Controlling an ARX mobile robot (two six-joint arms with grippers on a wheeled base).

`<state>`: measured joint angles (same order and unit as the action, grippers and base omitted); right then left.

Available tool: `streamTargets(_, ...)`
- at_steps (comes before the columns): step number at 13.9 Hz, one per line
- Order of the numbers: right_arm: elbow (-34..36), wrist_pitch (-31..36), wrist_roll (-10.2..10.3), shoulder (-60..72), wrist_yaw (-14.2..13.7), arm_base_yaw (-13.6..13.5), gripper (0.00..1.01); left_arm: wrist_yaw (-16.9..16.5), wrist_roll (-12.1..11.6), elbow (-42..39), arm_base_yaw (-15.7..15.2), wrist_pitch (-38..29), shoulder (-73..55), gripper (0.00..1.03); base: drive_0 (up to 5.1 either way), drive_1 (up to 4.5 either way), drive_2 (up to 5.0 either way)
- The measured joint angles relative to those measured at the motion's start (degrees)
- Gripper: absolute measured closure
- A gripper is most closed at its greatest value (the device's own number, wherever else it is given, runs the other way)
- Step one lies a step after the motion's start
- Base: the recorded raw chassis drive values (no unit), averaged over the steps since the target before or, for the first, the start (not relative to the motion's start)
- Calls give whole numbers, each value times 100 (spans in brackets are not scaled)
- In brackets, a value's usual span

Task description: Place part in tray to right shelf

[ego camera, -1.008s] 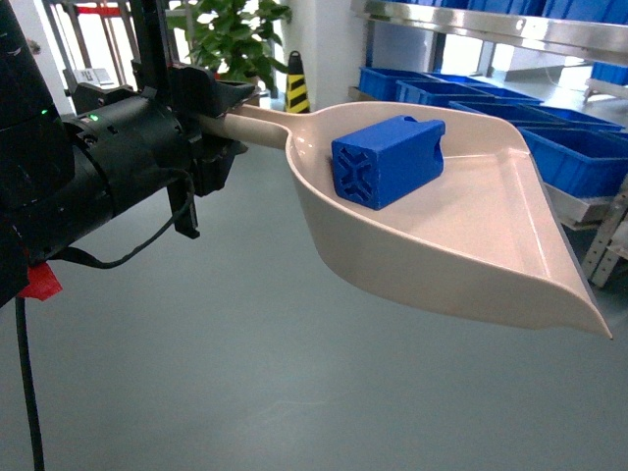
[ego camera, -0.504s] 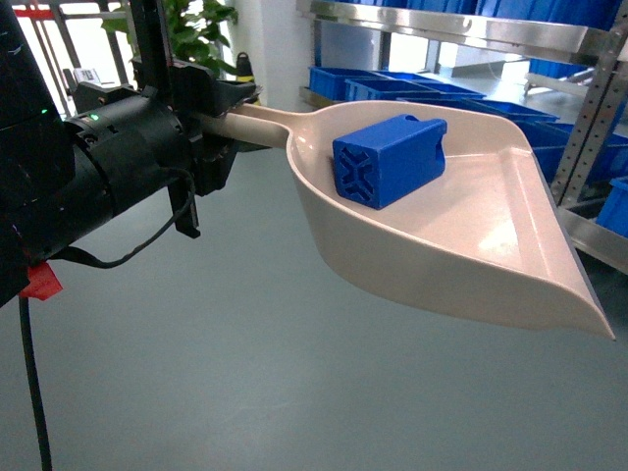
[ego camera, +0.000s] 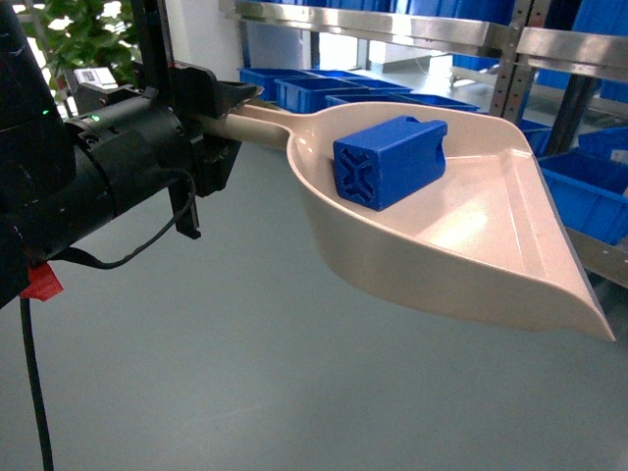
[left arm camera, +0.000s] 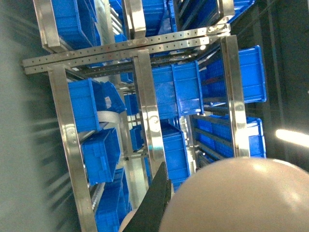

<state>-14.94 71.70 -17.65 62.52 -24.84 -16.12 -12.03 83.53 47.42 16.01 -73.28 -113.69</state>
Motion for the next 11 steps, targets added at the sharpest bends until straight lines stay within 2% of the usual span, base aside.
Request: streamTargets(11,0,9,0,-2,0,0,3,-15,2,0,2,0,0,90,-161,-161,-161)
